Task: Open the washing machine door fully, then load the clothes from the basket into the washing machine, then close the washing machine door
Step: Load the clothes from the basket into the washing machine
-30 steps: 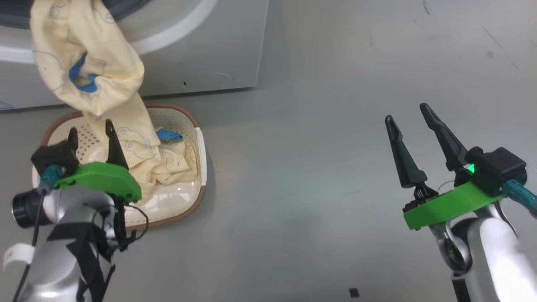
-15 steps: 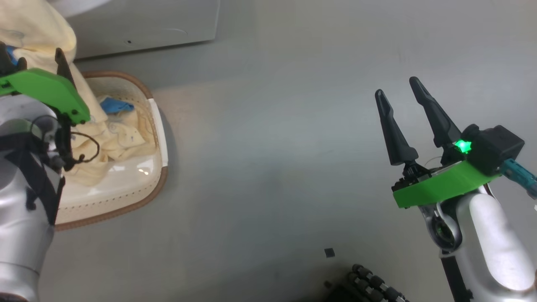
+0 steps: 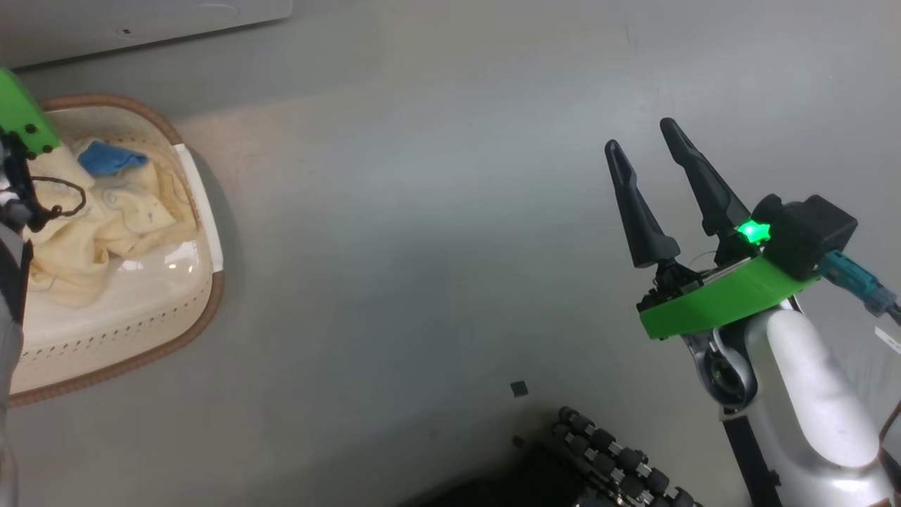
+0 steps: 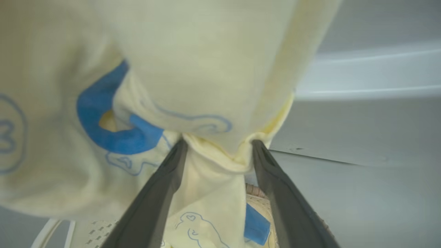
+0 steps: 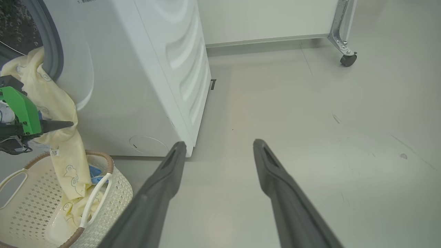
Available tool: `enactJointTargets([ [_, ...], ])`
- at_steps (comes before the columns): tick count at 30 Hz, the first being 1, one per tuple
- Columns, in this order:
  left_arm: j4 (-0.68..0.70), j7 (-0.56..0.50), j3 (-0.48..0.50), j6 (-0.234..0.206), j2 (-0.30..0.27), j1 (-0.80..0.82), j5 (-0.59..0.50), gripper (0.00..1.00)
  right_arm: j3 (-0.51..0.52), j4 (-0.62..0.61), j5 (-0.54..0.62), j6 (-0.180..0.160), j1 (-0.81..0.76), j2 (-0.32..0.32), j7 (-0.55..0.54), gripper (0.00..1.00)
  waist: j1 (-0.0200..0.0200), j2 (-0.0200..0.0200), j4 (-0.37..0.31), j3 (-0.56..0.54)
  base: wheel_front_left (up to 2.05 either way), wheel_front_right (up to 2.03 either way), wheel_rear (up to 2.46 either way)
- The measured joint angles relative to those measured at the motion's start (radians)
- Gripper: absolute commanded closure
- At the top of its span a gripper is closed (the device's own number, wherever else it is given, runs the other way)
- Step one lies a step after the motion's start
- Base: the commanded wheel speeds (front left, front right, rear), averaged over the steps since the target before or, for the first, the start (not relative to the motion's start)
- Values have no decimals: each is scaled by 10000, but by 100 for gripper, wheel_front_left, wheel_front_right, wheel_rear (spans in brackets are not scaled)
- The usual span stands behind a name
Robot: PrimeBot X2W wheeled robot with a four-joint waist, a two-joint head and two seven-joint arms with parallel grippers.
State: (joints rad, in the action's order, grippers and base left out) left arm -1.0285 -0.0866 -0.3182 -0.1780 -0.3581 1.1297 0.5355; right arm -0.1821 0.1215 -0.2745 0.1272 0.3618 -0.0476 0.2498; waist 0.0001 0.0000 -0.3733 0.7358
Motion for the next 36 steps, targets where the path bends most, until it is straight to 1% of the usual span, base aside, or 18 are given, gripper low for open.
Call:
enactJointTargets([
  [2,-123,86,-2,-148,-35,128,-2,53,-54,56,-23,0,9,0,10,0,0,0,-60,35,0,0,0],
  [3,-157,125,0,-176,-52,178,-4,100,-73,71,-63,0,9,0,12,0,-1,0,-86,47,0,0,0],
  [10,-451,186,-81,-151,-50,353,-15,100,-8,65,-148,0,11,0,13,0,0,0,-69,47,0,0,0],
  [14,-472,-67,-203,203,27,370,-15,100,115,29,-138,0,10,0,13,0,0,0,129,-17,0,0,0],
  [19,-345,-598,-420,629,255,387,33,100,278,-23,42,0,5,2,15,0,0,0,488,-165,0,0,0],
  [23,59,-1197,-474,821,307,384,188,100,424,-29,157,0,-12,2,25,0,-1,0,789,-357,0,0,0],
  [26,669,-1720,-585,903,261,383,222,100,577,-71,236,0,-109,0,25,0,-1,0,1032,-510,0,0,0],
  [28,1183,-2215,-704,984,146,382,232,100,650,-77,343,0,-143,2,25,0,-1,0,1188,-613,0,0,0],
  [31,2278,-2892,-757,928,-207,382,230,100,742,-153,460,0,-246,0,25,0,-1,0,1381,-759,0,0,0],
  [36,4554,-3896,-786,387,-1175,384,31,100,746,-219,487,0,-335,0,25,0,-1,0,1456,-883,0,0,0],
])
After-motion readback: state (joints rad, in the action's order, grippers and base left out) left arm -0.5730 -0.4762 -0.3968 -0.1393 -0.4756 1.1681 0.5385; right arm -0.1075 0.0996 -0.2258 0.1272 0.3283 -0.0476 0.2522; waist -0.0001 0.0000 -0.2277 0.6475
